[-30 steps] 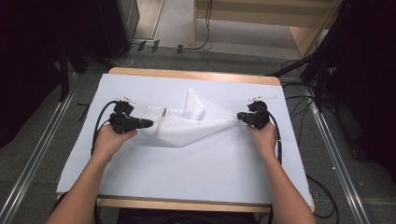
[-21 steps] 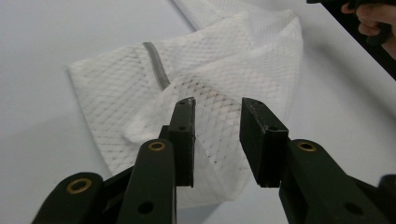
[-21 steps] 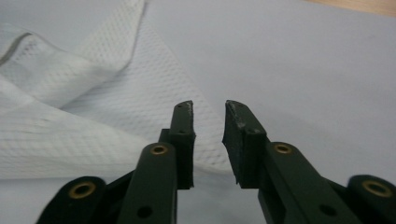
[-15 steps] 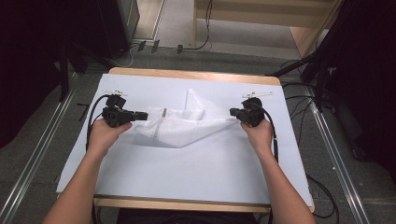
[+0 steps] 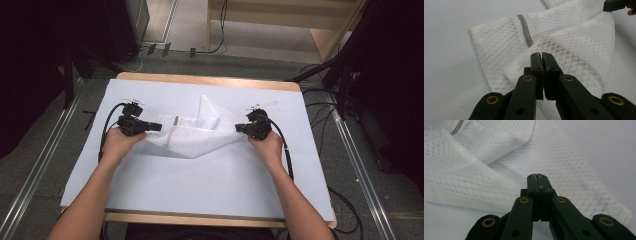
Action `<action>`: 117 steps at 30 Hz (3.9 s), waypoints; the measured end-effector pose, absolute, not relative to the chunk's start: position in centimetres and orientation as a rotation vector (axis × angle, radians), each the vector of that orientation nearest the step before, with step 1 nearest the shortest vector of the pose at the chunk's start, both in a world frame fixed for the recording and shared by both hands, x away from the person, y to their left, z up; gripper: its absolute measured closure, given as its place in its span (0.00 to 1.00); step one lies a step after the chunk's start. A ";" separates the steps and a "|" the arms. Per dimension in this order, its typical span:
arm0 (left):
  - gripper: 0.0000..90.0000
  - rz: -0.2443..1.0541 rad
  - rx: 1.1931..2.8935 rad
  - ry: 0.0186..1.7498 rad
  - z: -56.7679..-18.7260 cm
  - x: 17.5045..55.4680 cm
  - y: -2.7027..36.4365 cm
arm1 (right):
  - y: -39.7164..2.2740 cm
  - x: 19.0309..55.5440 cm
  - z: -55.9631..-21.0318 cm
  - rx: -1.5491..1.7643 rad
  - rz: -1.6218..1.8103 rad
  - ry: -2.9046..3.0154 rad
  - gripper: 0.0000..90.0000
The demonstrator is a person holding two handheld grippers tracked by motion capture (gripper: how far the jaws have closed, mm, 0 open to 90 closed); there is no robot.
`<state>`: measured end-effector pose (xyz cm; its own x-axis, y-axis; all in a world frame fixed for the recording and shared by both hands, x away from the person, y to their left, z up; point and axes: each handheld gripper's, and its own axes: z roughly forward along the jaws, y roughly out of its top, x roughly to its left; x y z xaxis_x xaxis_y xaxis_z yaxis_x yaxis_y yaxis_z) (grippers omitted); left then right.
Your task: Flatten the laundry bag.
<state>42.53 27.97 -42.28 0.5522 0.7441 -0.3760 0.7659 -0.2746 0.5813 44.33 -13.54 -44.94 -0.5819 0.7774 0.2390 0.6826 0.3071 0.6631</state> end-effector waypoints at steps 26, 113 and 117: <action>0.77 0.170 2.075 1.232 -43.7 48.0 28.8 | -14.6 43.1 -45.1 1.375 1.124 2.421 0.97; 1.00 0.202 1.921 1.328 -41.5 42.5 33.3 | -19.7 46.3 -46.1 1.527 0.968 2.200 1.00; 1.00 0.188 1.941 1.328 -41.8 42.2 32.9 | -21.0 46.5 -45.9 1.555 0.979 2.138 1.00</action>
